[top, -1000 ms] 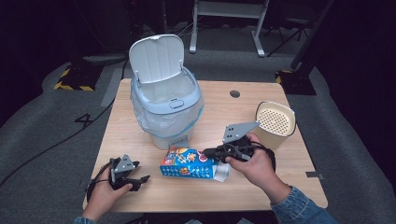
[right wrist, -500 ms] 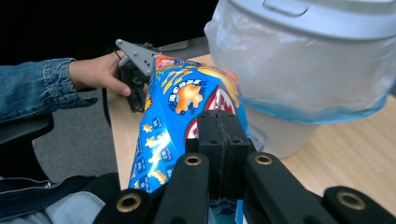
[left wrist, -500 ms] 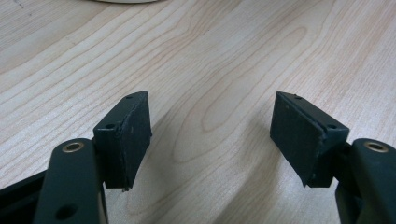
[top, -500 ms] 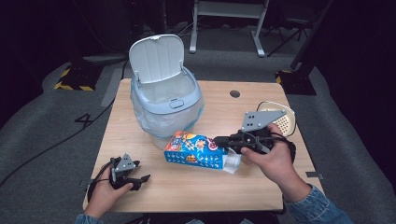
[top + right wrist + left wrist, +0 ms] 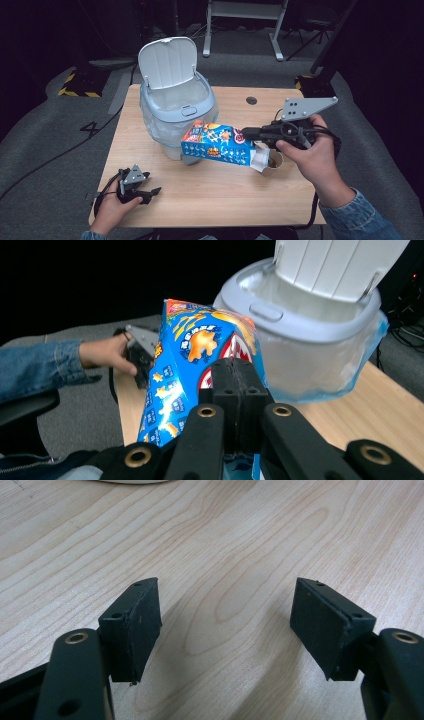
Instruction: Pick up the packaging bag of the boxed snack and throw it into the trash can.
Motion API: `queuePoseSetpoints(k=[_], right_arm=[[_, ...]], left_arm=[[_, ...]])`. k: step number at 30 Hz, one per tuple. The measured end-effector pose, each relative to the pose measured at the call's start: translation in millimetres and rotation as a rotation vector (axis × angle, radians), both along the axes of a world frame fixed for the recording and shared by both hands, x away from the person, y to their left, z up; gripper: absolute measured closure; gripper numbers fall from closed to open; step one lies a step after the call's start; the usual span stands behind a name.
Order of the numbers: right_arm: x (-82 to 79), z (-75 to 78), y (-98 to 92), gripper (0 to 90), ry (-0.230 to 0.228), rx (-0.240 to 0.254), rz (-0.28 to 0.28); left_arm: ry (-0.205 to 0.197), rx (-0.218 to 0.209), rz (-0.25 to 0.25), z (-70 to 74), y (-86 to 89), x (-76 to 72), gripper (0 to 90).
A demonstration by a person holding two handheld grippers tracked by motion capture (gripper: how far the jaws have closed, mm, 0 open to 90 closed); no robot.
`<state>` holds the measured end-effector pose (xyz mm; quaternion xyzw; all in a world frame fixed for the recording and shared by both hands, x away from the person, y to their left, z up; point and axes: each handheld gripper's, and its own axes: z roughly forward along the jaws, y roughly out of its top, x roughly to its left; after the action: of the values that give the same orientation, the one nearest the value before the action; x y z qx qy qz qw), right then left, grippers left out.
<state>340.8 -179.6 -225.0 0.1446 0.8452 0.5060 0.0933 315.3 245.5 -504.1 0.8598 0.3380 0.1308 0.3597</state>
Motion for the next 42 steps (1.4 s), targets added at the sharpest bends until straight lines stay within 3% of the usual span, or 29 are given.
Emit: queuePoseSetpoints(k=[7, 13, 16, 26, 32, 42], right_arm=[[10.6, 27.9, 6.9, 89.7, -0.031, 0.027, -0.024], [28.4, 37.3, 20.3, 89.7, -0.049, 0.029, -0.067], [43.1, 41.8, 35.6, 89.7, -0.07, 0.0, -0.103], [79.2, 37.9, 77.7, 89.7, -0.043, -0.071, -0.155], [96.2, 35.0, 97.4, 89.6, -0.006, -0.157, -0.19], [107.6, 31.6, 114.1, 88.7, 0.039, -0.173, -0.209]], left_arm=[[0.0, -0.001, 0.0, 0.0, 0.0, 0.1, 28.8], [0.001, 0.0, 0.003, 0.1, -1.3, 1.6, 28.5], [-0.002, 0.001, 0.008, 0.1, -3.1, 3.0, 28.3], [0.001, -0.002, 0.009, 0.0, -4.0, 3.2, 28.3], [-0.001, 0.003, 0.008, 0.4, -4.1, 2.8, 28.4], [-0.001, 0.003, 0.008, 0.3, -4.3, 2.7, 28.4]])
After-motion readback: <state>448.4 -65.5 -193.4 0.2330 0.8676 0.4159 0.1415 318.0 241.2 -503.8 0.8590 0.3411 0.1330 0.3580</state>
